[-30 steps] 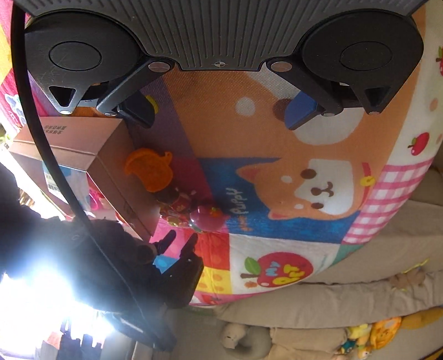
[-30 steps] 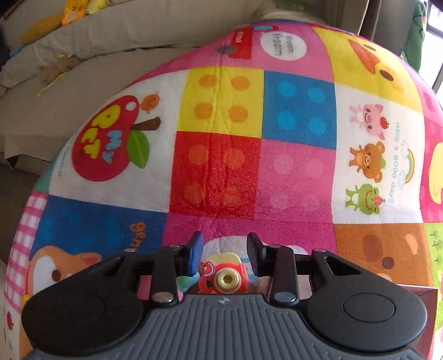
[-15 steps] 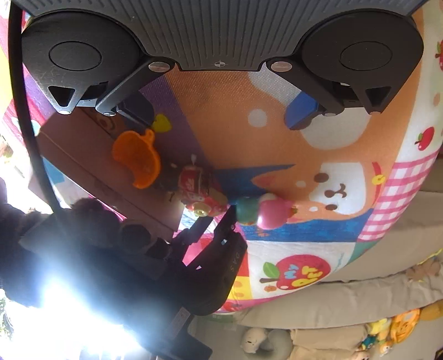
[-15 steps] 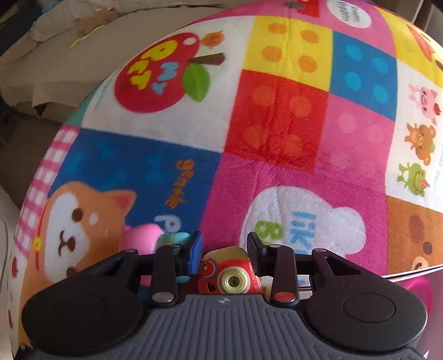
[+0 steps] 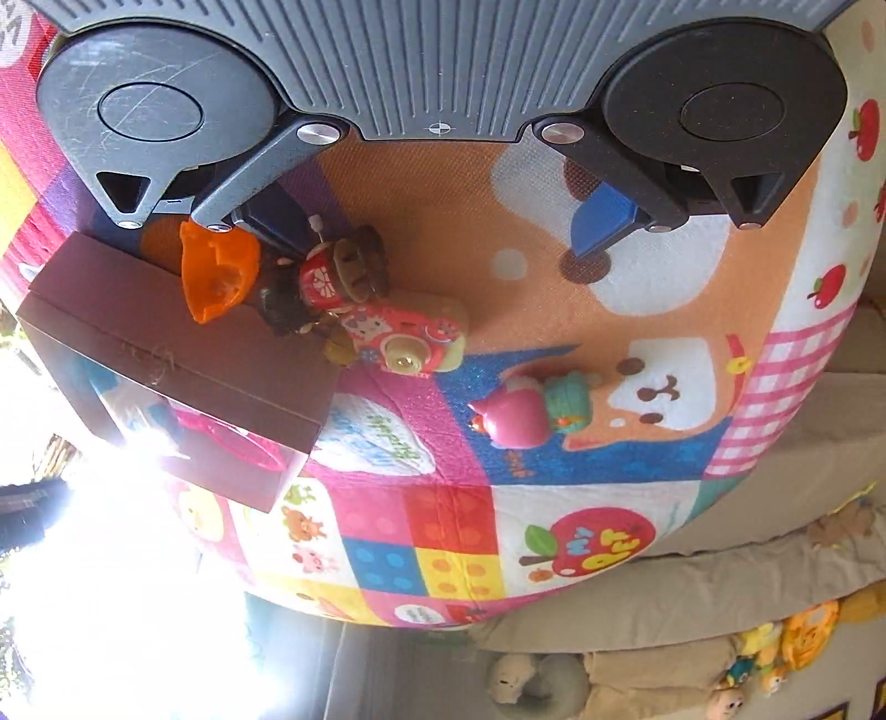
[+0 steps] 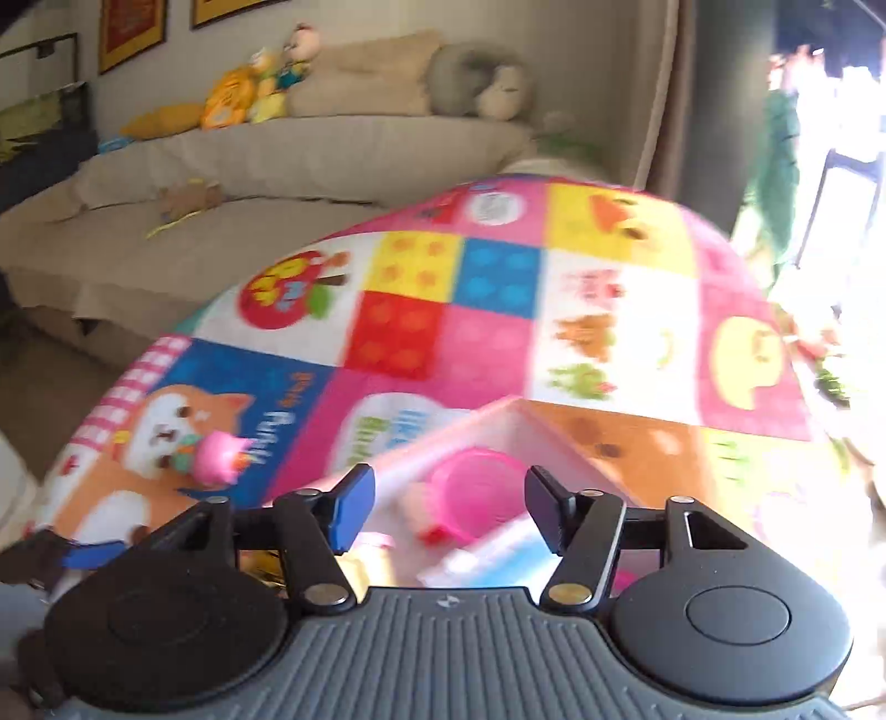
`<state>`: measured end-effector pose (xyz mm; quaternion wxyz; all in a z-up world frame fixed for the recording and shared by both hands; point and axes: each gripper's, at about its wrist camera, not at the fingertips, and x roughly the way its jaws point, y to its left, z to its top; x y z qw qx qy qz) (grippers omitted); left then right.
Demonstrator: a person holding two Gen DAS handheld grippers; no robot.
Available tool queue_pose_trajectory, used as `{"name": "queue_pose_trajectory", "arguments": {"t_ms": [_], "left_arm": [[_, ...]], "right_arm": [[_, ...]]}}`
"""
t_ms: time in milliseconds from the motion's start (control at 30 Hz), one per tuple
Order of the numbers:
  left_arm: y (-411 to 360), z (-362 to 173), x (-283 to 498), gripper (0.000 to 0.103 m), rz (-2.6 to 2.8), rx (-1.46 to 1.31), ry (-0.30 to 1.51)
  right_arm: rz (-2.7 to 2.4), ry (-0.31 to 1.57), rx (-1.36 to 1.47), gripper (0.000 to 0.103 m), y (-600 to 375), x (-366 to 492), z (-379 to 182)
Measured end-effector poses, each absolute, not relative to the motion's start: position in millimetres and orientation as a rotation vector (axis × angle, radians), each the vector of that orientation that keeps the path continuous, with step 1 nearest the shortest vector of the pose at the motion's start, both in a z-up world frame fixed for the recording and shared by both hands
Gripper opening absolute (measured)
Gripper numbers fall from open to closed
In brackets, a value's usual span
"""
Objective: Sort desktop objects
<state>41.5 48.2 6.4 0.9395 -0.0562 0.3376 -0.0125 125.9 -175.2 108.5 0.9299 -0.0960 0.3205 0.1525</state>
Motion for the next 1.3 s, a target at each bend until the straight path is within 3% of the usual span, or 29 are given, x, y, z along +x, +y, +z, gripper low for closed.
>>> {"name": "queue_pose_trajectory", "arguments": {"t_ms": [233,600,933,1133,1300], "left_arm": [[44.4,12.4,33.8,0.103,-0.012,-0.113,0.695],[66.8,18.3,21.5,0.103,0.109,-0.100,0.717],[72.2,17.9,21.2,0.103,0.119,-0.131,0.721],[38.9,43.9,36.0,0.103,-0.062,-0.117,0.645],[-4.4,37.5,69.0,0.103,-0.087,0.056,0.648]], "right_arm": [[0.312,0.894,0.062,0.071,-227.6,112.2,47.6],[0.720,0.863,0.224,0.073,-148.3,127.8,34.7],[0.683,0.566,-0.168,0.075,-127.5,75.4,56.5],[0.333,0.436,-0.089,0.075,-166.0,140.4,77.4],[0.188,0.572,-0.133,0.059,-186.8,212.0,47.6]]}}
